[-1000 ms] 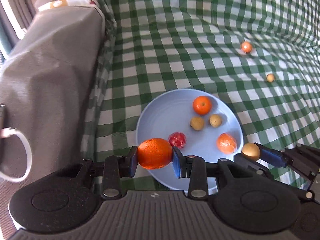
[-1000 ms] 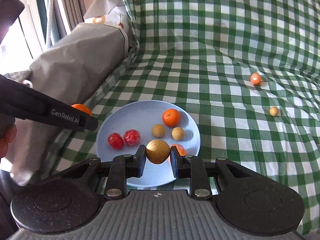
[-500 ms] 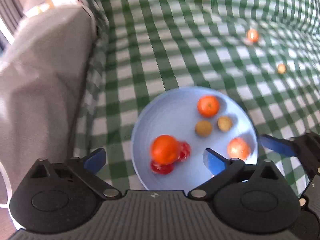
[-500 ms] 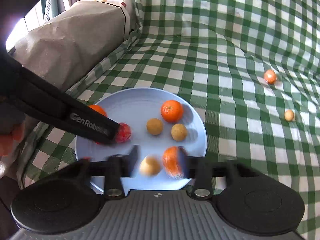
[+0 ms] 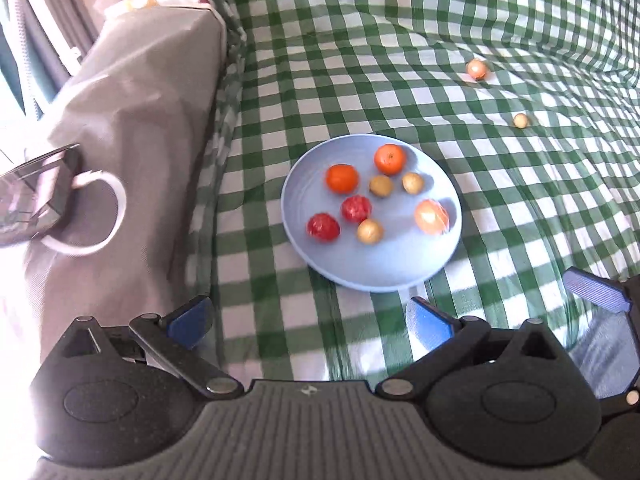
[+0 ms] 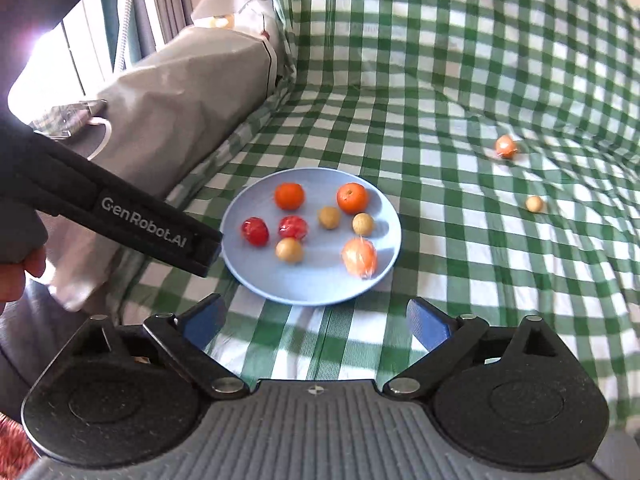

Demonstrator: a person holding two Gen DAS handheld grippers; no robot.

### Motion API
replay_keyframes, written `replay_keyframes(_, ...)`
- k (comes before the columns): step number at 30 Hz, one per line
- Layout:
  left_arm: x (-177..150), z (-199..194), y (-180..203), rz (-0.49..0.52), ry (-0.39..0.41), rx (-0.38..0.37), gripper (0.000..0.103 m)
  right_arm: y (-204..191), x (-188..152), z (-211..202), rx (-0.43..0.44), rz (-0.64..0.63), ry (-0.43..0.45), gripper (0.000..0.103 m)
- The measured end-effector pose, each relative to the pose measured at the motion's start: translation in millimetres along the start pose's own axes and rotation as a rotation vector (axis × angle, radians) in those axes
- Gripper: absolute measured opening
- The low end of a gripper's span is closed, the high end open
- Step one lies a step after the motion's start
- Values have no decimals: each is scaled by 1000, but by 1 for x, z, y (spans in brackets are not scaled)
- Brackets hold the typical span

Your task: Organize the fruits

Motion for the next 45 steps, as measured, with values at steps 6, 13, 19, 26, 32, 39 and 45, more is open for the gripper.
replay_keyframes(6,-37,-31,-1,-13,49,25,103,-8,-22,-40,-31,-3,74,99)
replay_keyframes(13,-67,-56,2,-13,106,48,103,-14,-38,-80,-53,-3,153,100)
replay_keyframes(19,-82,-74,1,-23,148,47,103,-20,-48,-101,-71,-20,199,102)
replay_keyframes(26,-88,-83,5,-20,170,49,103,-22,-54,-112,-81,-19,223,102)
replay_keyframes(32,-89,-82,6,-14,169,52,103,-21,-56,-114,-82,-17,227,102)
replay_keyframes(39,-87,-79,5,-13,160,57,103,-21,-57,-115,-77,-16,223,102)
replay_keyframes(45,-84,-73,4,-10,144,63,103,-19,-57,-105,-69,-11,210,102)
Point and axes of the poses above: each gripper's, at about its wrist camera, not at the fingertips, and z roughly the way its jaws point, y to its right, x to its top, the point moved 5 cm from there along z, roughly the way its jaws point, and after that the axes turned 15 degrees about -y, right-handed, at the moved point
